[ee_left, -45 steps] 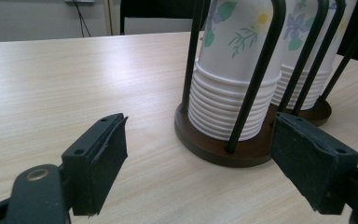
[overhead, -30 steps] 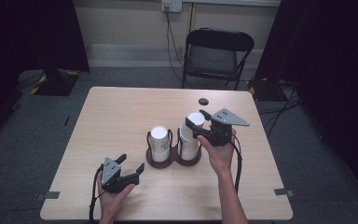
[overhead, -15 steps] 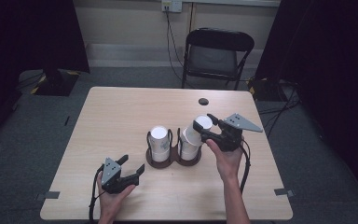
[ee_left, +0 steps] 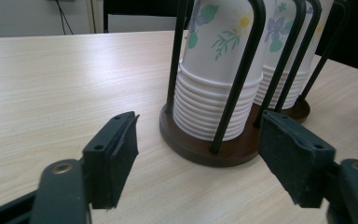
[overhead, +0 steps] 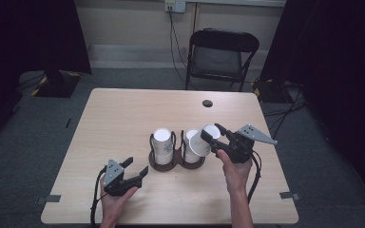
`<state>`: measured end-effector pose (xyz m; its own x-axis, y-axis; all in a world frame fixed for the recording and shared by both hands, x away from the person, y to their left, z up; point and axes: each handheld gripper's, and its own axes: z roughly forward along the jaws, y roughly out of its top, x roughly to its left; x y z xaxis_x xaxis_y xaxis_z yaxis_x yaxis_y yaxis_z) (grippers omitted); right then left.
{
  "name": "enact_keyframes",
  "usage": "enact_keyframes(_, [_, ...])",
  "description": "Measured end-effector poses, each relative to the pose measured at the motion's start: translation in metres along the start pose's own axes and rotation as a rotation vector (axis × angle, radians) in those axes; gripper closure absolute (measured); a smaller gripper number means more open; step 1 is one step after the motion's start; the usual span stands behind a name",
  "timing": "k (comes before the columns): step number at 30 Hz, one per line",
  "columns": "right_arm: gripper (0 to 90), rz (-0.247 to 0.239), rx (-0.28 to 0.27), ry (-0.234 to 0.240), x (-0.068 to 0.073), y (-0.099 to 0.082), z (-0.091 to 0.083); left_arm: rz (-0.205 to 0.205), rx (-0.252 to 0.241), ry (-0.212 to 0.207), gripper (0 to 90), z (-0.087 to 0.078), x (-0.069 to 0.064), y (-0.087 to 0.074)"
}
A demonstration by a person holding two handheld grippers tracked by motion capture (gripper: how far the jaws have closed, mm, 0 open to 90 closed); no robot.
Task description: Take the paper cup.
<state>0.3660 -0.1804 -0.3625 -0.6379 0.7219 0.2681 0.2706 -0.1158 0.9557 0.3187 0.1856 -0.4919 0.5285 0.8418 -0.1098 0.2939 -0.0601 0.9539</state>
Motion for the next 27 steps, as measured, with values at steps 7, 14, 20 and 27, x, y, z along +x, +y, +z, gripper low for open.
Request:
enact_keyframes(7, [36.9, 0.021, 0.009, 0.039, 0.009, -0.015, -0.005, -0.003, -0.016, -0.03, 30.2, 0.001, -0.006, 0.003])
enact_keyframes(14, [36.9, 0.047, 0.009, 0.064, 0.009, -0.03, -0.01, 0.032, -0.045, -0.047, 28.9, 0.002, -0.015, 0.009])
enact_keyframes(20, [36.9, 0.086, 0.008, 0.082, 0.011, -0.04, -0.012, 0.044, -0.067, -0.078, 27.1, 0.003, -0.022, 0.012])
enact_keyframes(27, [36.9, 0.145, 0.015, 0.085, 0.011, -0.052, -0.013, 0.04, -0.084, -0.104, 28.1, 0.003, -0.025, 0.015])
